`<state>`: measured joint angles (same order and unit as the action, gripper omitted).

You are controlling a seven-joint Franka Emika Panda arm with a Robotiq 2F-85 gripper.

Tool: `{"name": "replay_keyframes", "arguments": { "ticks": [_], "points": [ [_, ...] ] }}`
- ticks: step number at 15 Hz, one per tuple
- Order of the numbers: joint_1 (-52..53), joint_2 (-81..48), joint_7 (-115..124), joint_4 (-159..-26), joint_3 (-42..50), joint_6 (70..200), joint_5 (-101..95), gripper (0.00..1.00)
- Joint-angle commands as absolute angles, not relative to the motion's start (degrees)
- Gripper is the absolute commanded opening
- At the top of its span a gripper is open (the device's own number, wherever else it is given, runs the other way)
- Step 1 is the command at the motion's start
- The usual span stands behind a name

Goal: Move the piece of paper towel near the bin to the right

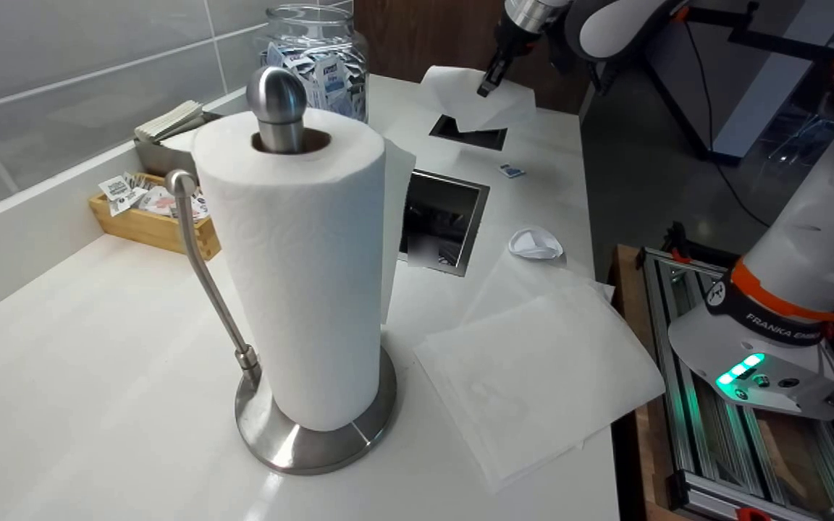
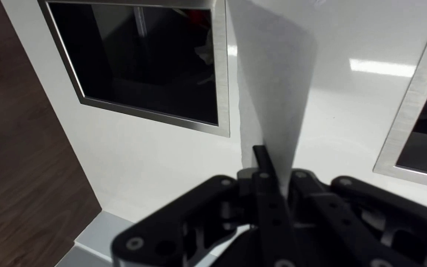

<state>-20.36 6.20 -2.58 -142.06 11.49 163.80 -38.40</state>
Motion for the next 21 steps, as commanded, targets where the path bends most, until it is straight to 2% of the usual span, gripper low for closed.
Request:
{"name": "replay_keyframes", "arguments": {
  "ticks": [1, 7, 9, 17, 19, 21],
  "points": [
    [-18.6, -0.4, -7.4, -138.4, 13.5, 167.4, -33.6, 0.02],
    [-17.2, -6.9, -15.4, -135.0, 12.9, 168.5, -23.3, 0.0],
    [-17.1, -8.3, -17.6, -134.2, 12.5, 168.2, -20.7, 0.29],
    [-17.9, -11.2, -24.1, -132.4, 11.0, 167.6, -13.7, 0.88],
    [-18.3, -11.3, -25.9, -132.5, 10.2, 167.3, -11.9, 1.0],
    [-19.1, -11.0, -27.5, -132.7, 9.3, 167.1, -10.6, 1.0]
  ]
}}
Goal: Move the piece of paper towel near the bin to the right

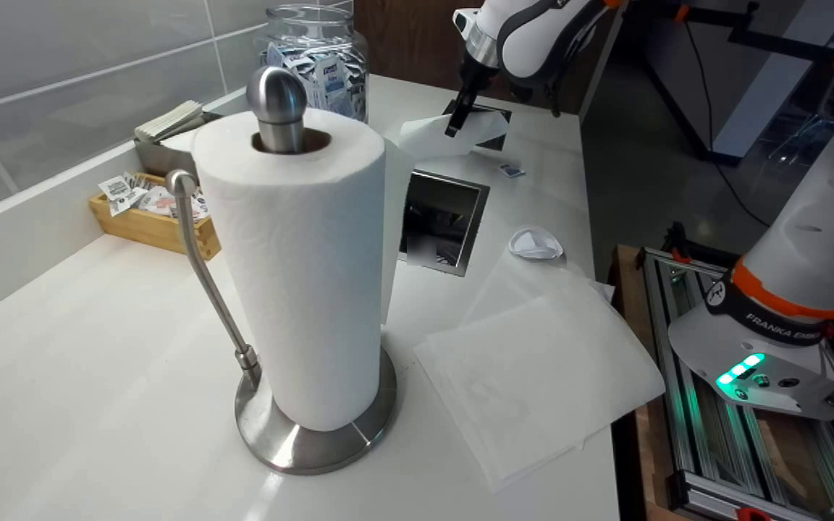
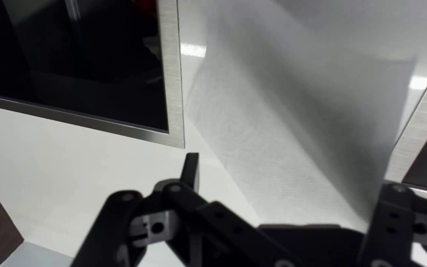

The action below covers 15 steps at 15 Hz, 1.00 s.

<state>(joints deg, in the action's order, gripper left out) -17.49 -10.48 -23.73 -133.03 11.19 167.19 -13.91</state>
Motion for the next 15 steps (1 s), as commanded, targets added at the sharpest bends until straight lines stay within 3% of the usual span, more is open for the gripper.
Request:
{"name": "replay_keyframes", "arguments": {
  "ticks": [1, 10, 15],
  "points": [
    [-19.3, -10.8, -28.1, -132.8, 9.2, 167.1, -10.3, 1.0],
    [-25.7, -7.3, -43.9, -133.7, -0.8, 165.3, 14.0, 1.0],
    [-26.2, -4.5, -47.7, -133.9, -1.3, 163.5, 20.5, 1.0]
  ]
}}
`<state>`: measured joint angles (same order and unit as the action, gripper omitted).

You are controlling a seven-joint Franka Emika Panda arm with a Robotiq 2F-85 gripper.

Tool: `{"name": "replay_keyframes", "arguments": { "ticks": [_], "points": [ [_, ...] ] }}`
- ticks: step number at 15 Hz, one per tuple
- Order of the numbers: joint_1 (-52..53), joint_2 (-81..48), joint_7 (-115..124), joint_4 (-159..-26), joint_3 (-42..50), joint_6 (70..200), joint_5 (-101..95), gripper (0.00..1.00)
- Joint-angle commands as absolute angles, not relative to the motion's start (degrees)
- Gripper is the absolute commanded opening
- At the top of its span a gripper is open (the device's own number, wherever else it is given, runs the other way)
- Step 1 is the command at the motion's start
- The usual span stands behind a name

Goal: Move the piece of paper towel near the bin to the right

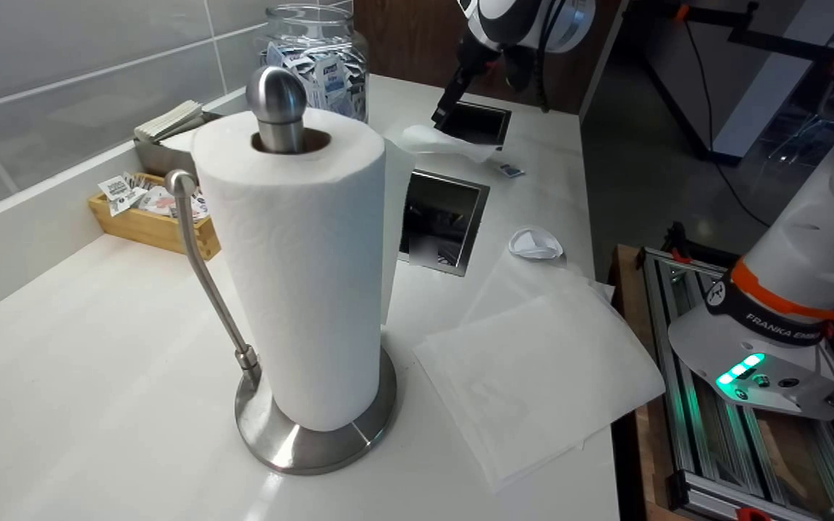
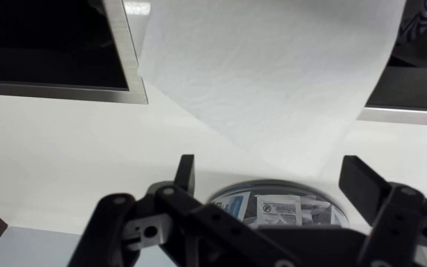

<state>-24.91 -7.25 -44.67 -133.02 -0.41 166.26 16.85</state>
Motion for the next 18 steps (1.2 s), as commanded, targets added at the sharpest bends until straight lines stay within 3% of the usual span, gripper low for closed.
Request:
{"name": "replay_keyframes", "arguments": {
  "ticks": [1, 7, 8, 12, 13, 18],
  "points": [
    [-26.0, -3.9, -47.4, -134.0, -0.9, 163.2, 20.3, 1.0],
    [-25.9, -0.6, -45.7, -134.3, -0.3, 157.8, 21.0, 1.0],
    [-21.8, 0.5, -41.4, -134.9, 4.5, 155.3, 17.4, 1.0],
    [-19.4, 8.1, -34.4, -138.0, 8.9, 145.1, 16.7, 1.0],
    [-18.0, 2.6, -38.0, -134.3, 9.4, 148.5, 18.1, 1.0],
    [-16.9, 7.2, -35.3, -136.8, 11.3, 145.9, 17.2, 1.0]
  ]
}}
